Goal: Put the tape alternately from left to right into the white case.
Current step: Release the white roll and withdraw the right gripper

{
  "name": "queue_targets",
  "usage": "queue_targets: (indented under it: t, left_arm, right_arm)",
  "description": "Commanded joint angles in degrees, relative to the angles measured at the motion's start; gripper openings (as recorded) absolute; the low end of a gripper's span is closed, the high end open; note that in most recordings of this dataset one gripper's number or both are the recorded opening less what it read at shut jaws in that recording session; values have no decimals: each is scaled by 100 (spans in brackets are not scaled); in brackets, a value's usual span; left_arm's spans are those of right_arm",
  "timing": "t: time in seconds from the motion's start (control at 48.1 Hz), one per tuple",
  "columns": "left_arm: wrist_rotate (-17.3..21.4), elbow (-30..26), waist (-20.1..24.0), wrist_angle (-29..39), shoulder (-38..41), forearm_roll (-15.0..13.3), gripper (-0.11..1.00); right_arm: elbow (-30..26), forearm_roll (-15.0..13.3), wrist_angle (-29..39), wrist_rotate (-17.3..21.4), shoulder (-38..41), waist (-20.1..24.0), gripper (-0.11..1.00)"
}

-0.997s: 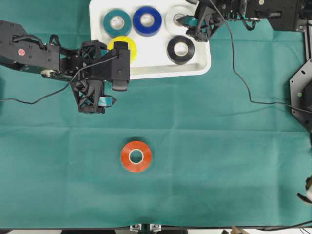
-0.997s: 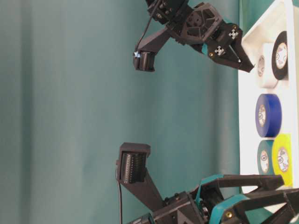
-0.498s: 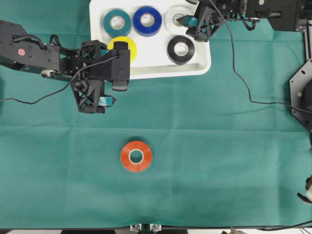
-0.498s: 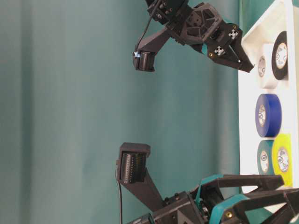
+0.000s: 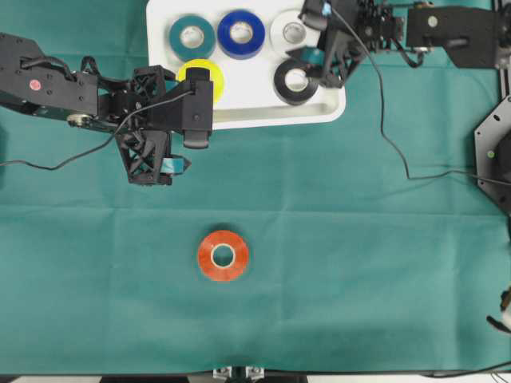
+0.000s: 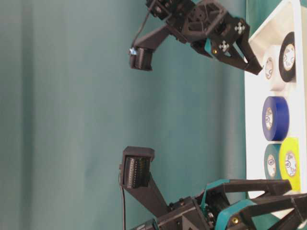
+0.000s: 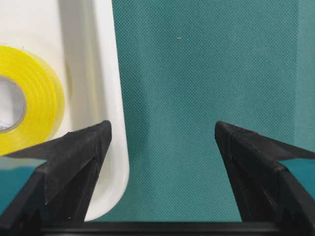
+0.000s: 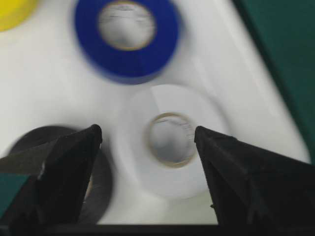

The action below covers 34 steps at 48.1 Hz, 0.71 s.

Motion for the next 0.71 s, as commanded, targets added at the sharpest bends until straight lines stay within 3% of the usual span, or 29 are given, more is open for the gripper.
queue_targets:
  t: [0.0, 0.291, 0.685]
  left_arm:
    - [-9, -62, -9, -35, -149, -9, 77]
    - [-9, -62, -9, -35, -149, -9, 77]
    - [-9, -62, -44, -35, -149, -9, 77]
  right_arm:
    - [44, -9, -53, 9, -316, 211, 83]
    - [413, -9, -352, 0, -694, 870, 82]
    - [738, -9, -413, 0, -853, 1441, 82]
